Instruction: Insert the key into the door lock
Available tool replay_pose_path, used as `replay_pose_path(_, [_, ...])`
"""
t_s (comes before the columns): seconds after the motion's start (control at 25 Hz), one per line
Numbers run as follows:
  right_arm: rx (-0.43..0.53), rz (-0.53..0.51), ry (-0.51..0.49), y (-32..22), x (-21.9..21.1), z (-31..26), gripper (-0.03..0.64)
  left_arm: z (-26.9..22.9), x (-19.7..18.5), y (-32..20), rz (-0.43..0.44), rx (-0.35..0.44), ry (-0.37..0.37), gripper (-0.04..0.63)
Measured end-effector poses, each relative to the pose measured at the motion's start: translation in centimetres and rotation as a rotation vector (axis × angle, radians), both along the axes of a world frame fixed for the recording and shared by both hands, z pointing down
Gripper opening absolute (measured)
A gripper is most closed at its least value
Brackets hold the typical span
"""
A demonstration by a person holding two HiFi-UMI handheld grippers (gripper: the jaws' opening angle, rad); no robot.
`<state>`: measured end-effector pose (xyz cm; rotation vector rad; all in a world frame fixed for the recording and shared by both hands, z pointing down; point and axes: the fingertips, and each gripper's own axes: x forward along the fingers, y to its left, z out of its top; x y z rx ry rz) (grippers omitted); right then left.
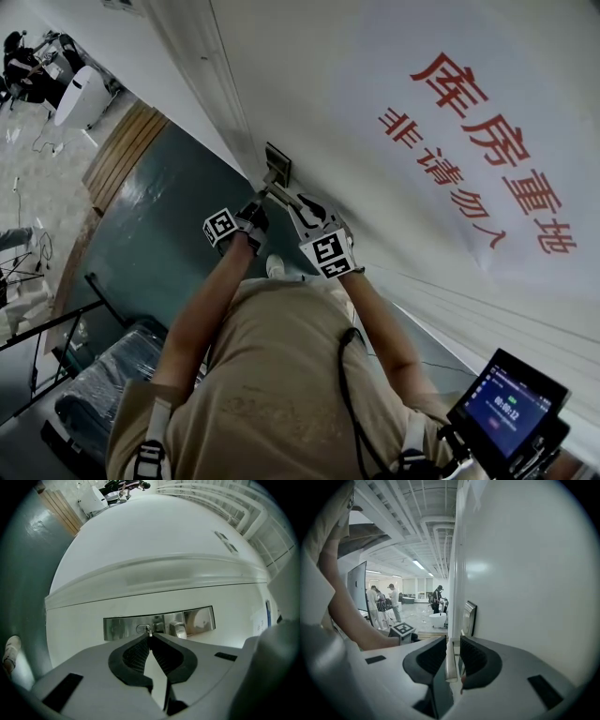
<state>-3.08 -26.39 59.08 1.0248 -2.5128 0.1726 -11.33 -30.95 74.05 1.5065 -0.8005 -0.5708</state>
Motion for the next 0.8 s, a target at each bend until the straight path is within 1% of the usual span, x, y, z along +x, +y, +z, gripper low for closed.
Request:
replay_pose_path(0.16, [-0.004, 0.002, 0.003, 0.01, 0.07, 0.18, 0.075, -0.02, 0.04, 0.10, 0.000, 0.000, 0.001, 0.034])
replay_pose_path(0.36, [-0.008, -0.002, 0.008, 0.06, 0.03, 0.36, 0.075, 0.62, -0.52, 0.50, -0.011, -0.021, -0.006, 0.034])
replay_pose_path(0.52, [-0.011, -0.002, 0.013, 0.04, 0.02, 0.51, 0.075, 0.90, -0.90, 0.20, -0.018, -0.017, -0.009, 0.034])
replay_pose_path(0.8, [-0.012, -0.003, 0.024, 0.03, 0.23, 0.67, 0.075, 0.55, -0.55, -0.33, -0.017, -0.003, 0.009, 0.034])
